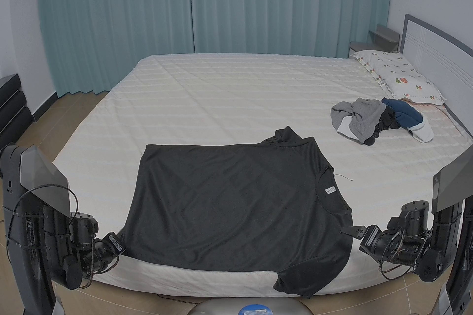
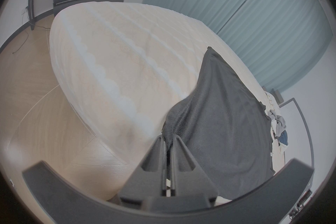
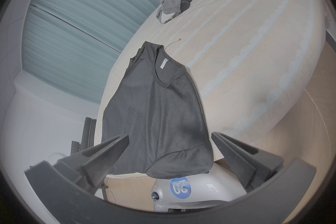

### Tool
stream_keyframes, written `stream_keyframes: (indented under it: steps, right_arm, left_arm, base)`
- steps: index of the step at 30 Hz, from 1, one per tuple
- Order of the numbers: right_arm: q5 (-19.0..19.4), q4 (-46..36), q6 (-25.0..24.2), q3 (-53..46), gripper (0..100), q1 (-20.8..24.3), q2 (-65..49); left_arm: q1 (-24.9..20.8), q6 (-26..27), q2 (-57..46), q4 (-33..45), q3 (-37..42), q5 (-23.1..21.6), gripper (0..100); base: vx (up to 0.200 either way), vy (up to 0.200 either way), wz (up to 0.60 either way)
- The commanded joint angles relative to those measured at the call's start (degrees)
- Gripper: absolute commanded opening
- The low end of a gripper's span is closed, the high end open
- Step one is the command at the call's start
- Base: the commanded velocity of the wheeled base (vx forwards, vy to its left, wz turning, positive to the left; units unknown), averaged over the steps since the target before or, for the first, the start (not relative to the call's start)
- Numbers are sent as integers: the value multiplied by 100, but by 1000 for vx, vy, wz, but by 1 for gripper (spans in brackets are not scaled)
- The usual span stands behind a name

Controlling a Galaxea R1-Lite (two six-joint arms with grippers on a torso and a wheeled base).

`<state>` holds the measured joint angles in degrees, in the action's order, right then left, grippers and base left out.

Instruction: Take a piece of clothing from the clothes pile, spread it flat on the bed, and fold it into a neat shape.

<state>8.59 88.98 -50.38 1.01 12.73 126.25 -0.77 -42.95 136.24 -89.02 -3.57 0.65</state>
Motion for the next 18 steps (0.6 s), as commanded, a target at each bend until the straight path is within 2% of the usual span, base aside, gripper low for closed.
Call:
stream_keyframes:
  steps: [1, 12, 18]
  right_arm:
    - [-7, 76, 2, -13, 100, -7, -21]
    - [-51, 67, 240, 4, 100, -156, -65]
    - [-51, 67, 459, 356, 100, -156, 603]
  left_arm:
    - [-73, 23, -177, -98, 181, 41, 0]
    - [-152, 85, -502, -98, 111, -21, 0]
    - [-143, 23, -502, -98, 217, -73, 0]
  base:
    - [0, 0, 0]
    - [0, 0, 0]
    - [0, 0, 0]
